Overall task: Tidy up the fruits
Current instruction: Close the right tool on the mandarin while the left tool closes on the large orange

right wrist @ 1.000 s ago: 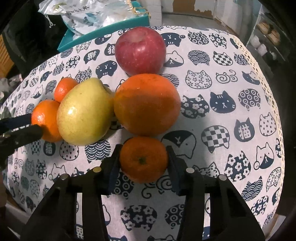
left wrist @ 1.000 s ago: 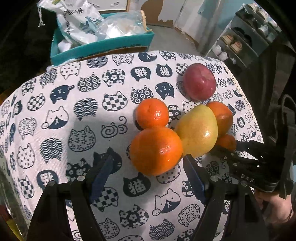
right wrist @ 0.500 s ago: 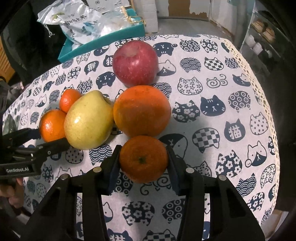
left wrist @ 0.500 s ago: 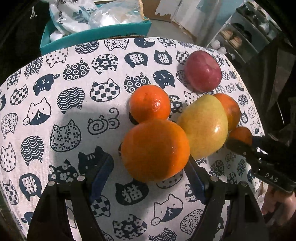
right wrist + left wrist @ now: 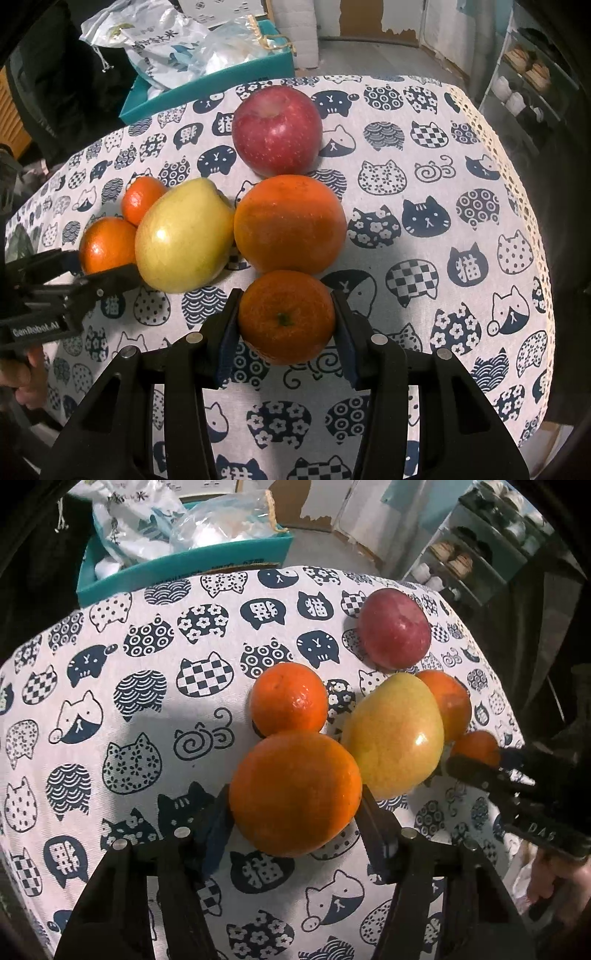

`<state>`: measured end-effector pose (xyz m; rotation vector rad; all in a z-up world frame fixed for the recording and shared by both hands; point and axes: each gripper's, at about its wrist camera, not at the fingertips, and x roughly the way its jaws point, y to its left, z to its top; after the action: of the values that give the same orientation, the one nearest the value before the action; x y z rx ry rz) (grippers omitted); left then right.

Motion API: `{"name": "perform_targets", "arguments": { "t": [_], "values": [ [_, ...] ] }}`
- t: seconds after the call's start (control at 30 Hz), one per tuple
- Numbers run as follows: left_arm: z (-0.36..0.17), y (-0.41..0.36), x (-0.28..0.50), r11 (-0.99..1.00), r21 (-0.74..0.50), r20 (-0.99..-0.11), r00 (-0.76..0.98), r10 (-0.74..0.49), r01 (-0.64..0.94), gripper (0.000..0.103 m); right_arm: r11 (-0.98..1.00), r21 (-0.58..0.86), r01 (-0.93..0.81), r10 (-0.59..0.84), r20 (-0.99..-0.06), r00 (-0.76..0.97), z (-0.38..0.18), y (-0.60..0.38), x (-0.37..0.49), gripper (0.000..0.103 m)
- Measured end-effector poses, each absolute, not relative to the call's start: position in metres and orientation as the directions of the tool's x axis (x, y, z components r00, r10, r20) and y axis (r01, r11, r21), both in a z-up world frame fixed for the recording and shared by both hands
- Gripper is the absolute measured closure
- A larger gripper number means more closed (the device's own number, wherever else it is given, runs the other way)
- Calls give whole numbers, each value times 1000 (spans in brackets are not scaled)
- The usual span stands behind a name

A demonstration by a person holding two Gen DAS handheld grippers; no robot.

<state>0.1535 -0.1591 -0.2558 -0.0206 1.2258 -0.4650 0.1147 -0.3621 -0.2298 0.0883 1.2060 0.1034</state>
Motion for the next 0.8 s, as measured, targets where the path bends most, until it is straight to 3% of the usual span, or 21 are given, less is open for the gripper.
{"name": "perform_targets", "arguments": {
  "t": [0.3,0.8],
  "values": [
    [-242,-156,142,910,-253,-898,271,-348,328,39,994,102,-46,112,-906,407,-210,-359,111,58],
    [-174,-137,116,918,-235,-845,399,-355,320,39,989,90,-114,138,-825,547,-145,-333,100,58]
  ]
}}
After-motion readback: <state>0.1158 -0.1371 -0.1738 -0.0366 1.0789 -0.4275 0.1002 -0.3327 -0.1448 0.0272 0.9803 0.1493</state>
